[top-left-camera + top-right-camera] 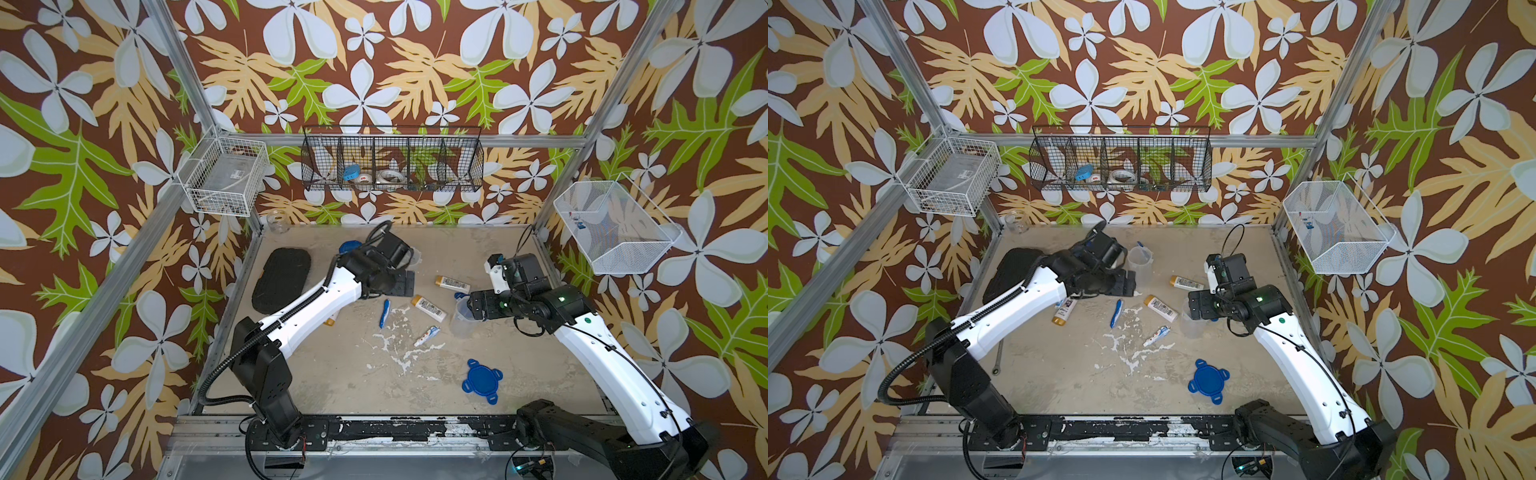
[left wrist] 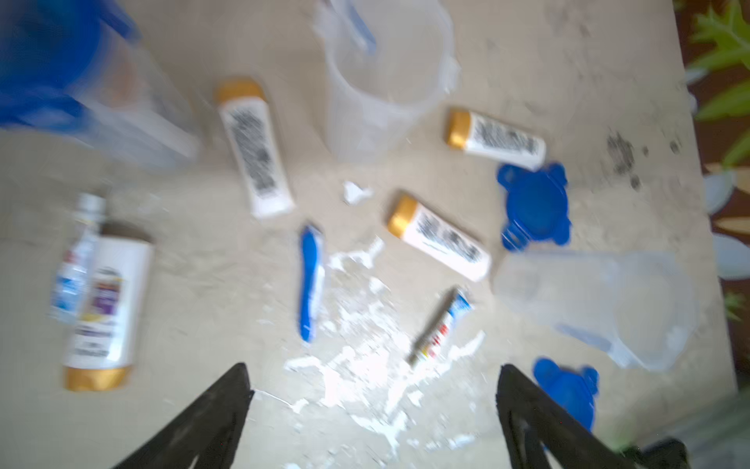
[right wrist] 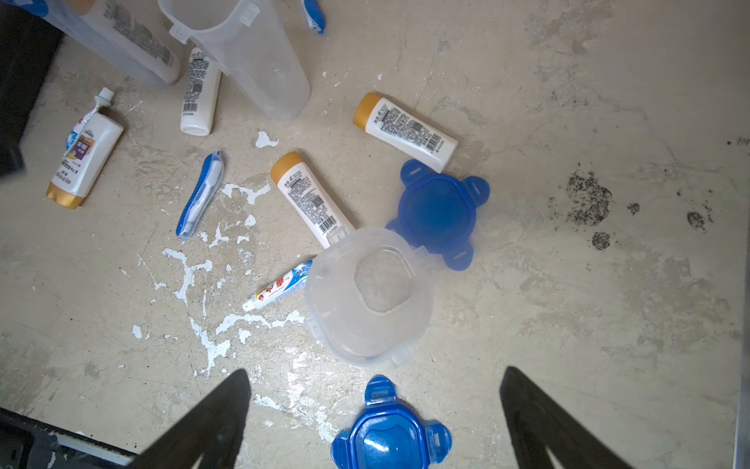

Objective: Pack away toiletry kits
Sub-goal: Pick up the toiletry item from the center of the board.

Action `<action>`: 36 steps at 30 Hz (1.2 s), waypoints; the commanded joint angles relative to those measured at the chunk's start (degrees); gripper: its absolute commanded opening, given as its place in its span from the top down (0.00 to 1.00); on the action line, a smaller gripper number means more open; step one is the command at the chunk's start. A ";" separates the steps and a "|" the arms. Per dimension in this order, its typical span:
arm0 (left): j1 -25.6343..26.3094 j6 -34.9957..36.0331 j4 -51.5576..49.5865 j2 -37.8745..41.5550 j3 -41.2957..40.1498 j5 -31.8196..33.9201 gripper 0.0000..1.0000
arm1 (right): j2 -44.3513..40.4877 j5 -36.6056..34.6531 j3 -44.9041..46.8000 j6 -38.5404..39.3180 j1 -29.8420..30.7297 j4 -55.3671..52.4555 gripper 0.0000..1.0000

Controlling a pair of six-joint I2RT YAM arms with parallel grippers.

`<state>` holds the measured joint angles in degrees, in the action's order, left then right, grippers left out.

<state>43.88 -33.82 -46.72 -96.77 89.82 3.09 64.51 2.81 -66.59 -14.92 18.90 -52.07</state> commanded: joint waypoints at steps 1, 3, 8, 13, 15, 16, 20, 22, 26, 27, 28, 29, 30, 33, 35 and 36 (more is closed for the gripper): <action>2.77 -11.59 8.29 -1.82 -1.96 -3.94 0.07 | -1.06 1.79 1.63 0.44 -1.84 3.25 0.04; 3.31 -13.22 10.02 -5.12 -1.06 -5.15 0.08 | -2.23 2.63 2.65 -0.13 -2.74 4.24 0.04; 3.49 -16.35 14.00 -14.47 4.15 -5.17 0.10 | -4.75 3.19 3.87 -1.51 -2.82 4.53 0.04; 4.44 -19.50 9.89 -25.31 15.40 -2.35 0.12 | -6.73 3.45 4.80 -1.96 -2.86 4.07 0.04; 5.03 -21.54 7.07 -28.42 18.37 0.55 0.13 | -7.04 2.92 4.89 -1.65 -2.81 3.56 0.04; 5.37 -22.20 6.17 -29.33 19.09 1.56 0.14 | -7.27 2.69 4.89 -1.40 -2.81 3.37 0.04; 6.38 -25.12 3.32 -31.15 19.66 4.54 0.17 | -7.32 1.66 4.89 -0.56 -2.81 3.19 0.04; 6.74 -25.52 3.90 -31.64 19.18 4.39 0.18 | -7.07 1.67 5.06 -0.46 -2.98 3.72 0.03; 6.85 -24.28 3.24 -35.69 22.25 3.46 0.19 | -5.92 2.24 5.24 -0.16 -3.10 4.60 0.03; 6.80 -24.07 3.20 -36.75 23.17 3.48 0.20 | -5.68 2.43 5.22 -0.11 -3.24 4.83 0.03; 6.81 -23.68 3.21 -37.51 23.96 3.39 0.20 | -5.58 2.51 5.24 -0.11 -3.35 4.96 0.03; 6.84 -23.20 3.19 -38.36 24.88 3.36 0.20 | -5.46 2.64 5.24 -0.11 -3.43 5.05 0.03; 6.92 -22.79 3.00 -39.06 25.64 3.50 0.21 | -5.45 2.73 5.24 -0.11 -3.42 5.07 0.03; 6.97 -21.97 2.25 -40.57 25.77 3.77 0.22 | -5.36 2.73 5.50 -0.09 -3.60 5.14 0.03; 7.12 -21.41 1.46 -40.67 23.94 3.93 0.25 | -5.43 2.81 5.51 -0.11 -3.76 5.15 0.03; 7.44 -20.97 1.76 -39.87 21.97 4.24 0.27 | -5.45 2.71 5.32 -0.03 -3.85 5.09 0.03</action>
<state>50.94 -55.55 -42.11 -136.53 114.26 7.01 59.09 5.74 -61.08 -15.33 15.20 -47.99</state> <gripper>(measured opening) 0.746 0.967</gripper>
